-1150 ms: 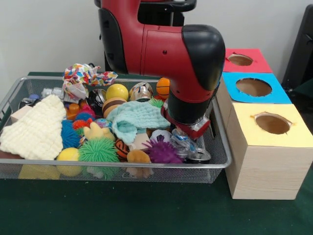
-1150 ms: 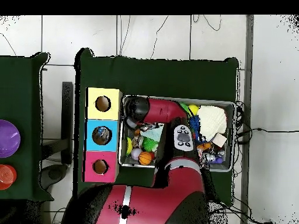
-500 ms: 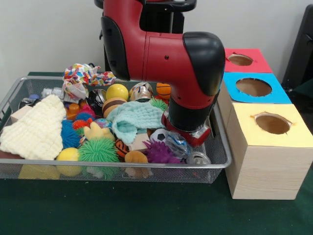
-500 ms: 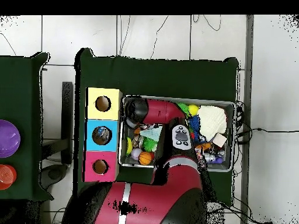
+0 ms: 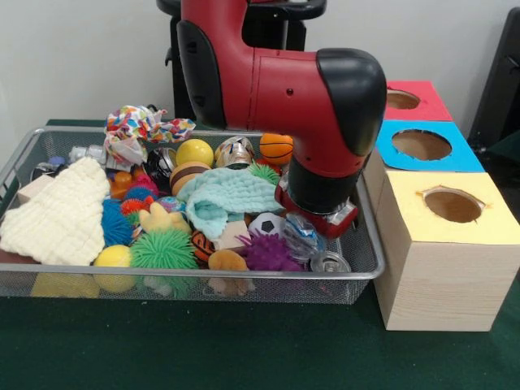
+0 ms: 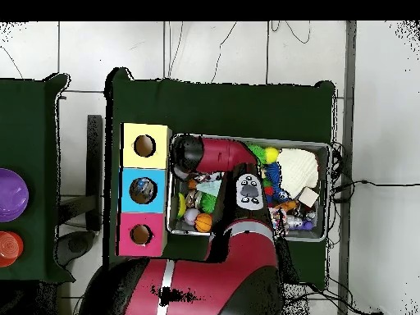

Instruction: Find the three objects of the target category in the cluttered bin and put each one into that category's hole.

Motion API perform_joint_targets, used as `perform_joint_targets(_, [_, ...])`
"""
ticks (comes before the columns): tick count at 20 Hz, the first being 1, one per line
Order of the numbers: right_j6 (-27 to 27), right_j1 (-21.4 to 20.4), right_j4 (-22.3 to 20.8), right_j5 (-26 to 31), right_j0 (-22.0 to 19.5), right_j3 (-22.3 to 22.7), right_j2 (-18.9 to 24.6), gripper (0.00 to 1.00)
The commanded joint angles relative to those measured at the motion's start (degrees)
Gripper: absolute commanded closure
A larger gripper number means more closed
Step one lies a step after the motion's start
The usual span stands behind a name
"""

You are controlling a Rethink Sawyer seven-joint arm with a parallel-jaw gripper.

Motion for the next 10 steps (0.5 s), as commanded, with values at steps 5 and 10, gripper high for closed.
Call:
perform_joint_targets(5, [0.5, -4.3, -1.0, 18.3, 1.3, -7.1, -0.3, 1.00])
perform_joint_targets(10, [1.5, -6.3, -1.0, 20.7, 1.6, -5.9, -0.2, 1.00])
